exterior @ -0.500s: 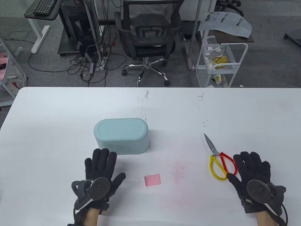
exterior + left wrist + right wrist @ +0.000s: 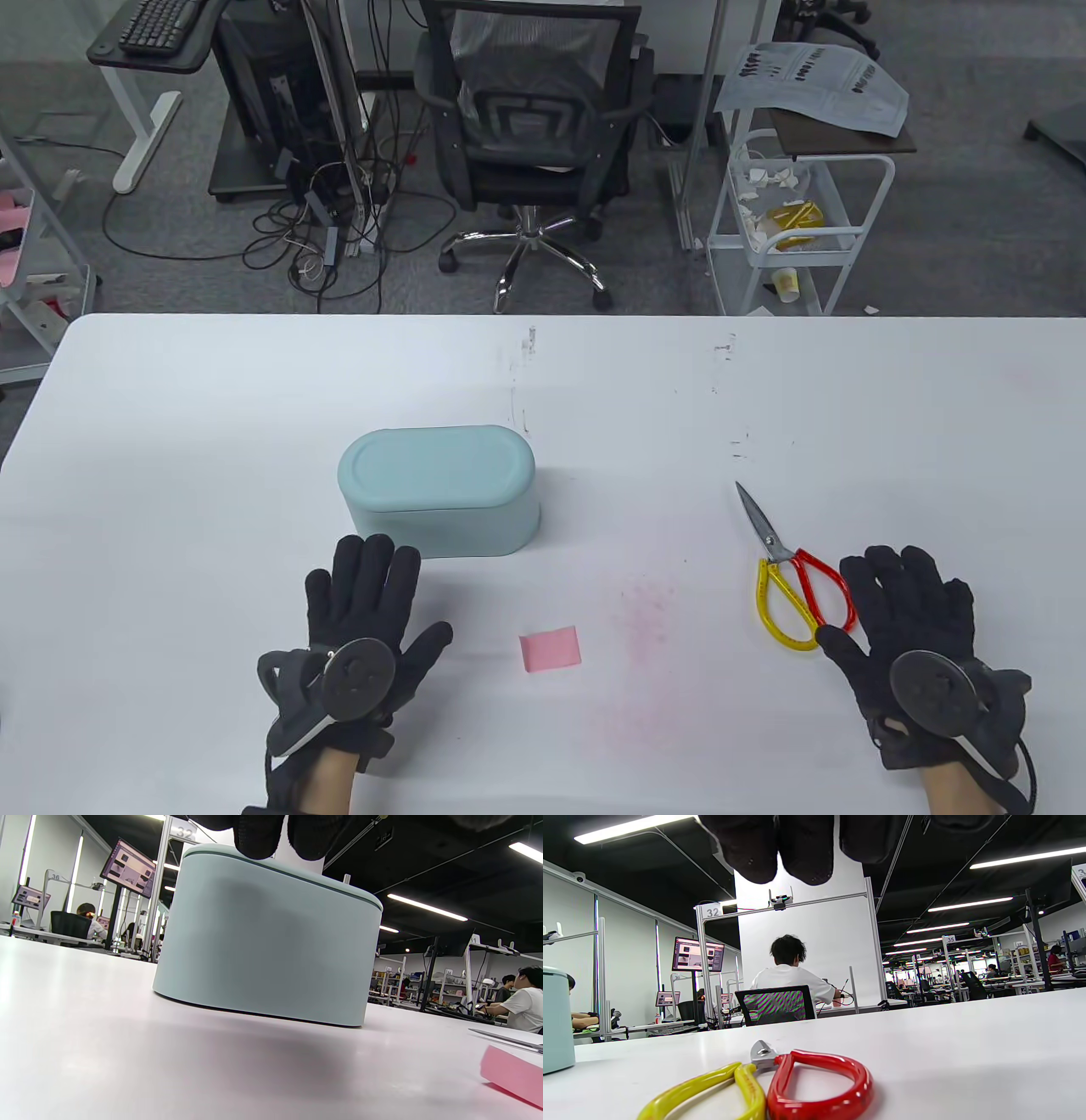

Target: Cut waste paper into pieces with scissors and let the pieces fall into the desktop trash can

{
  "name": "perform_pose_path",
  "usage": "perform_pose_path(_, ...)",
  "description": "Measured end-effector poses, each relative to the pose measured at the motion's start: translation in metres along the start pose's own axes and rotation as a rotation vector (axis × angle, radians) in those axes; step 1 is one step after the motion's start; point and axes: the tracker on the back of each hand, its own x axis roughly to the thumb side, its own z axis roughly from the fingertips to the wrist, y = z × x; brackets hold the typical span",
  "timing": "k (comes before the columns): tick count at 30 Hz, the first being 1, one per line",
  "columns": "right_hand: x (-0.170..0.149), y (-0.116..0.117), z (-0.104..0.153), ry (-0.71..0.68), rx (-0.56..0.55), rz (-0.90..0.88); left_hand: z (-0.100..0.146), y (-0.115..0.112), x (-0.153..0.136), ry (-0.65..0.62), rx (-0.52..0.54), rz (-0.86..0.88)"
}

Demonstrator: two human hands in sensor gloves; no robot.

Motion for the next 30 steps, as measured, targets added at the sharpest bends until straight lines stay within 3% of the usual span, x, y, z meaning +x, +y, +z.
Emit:
perform_pose_path(5, -0.001, 0.001, 0.0, 0.006, 0.004, -0.002, 0.004, 0.014, -0.008, 0.05, 0.069, 0.09)
perform_pose_path(11, -0.003, 0.002, 0.0, 0.017, 0.017, -0.026, 0.004, 0.03, -0.049, 0.241, 0.19, 0.442)
perform_pose_path(15, -0.002, 0.003, 0.0, 0.012, 0.025, -0.025, -0.008, 0.034, -0.073, 0.312, 0.223, 0.462)
perform_pose_path(18, -0.002, 0.004, -0.001, 0.005, 0.025, -0.027, -0.022, 0.032, -0.091, 0.359, 0.245, 0.569)
perform_pose_path(21, -0.002, 0.004, 0.0, 0.005, 0.027, -0.035, -0.037, 0.024, -0.105, 0.405, 0.232, 0.71)
perform_pose_path(24, -0.002, 0.004, -0.001, 0.007, 0.026, -0.033, -0.054, 0.009, -0.108, 0.422, 0.146, 0.71)
perform_pose_path(30, -0.002, 0.004, -0.001, 0.006, 0.031, -0.038, -0.079, -0.017, -0.091, 0.375, 0.061, 0.957)
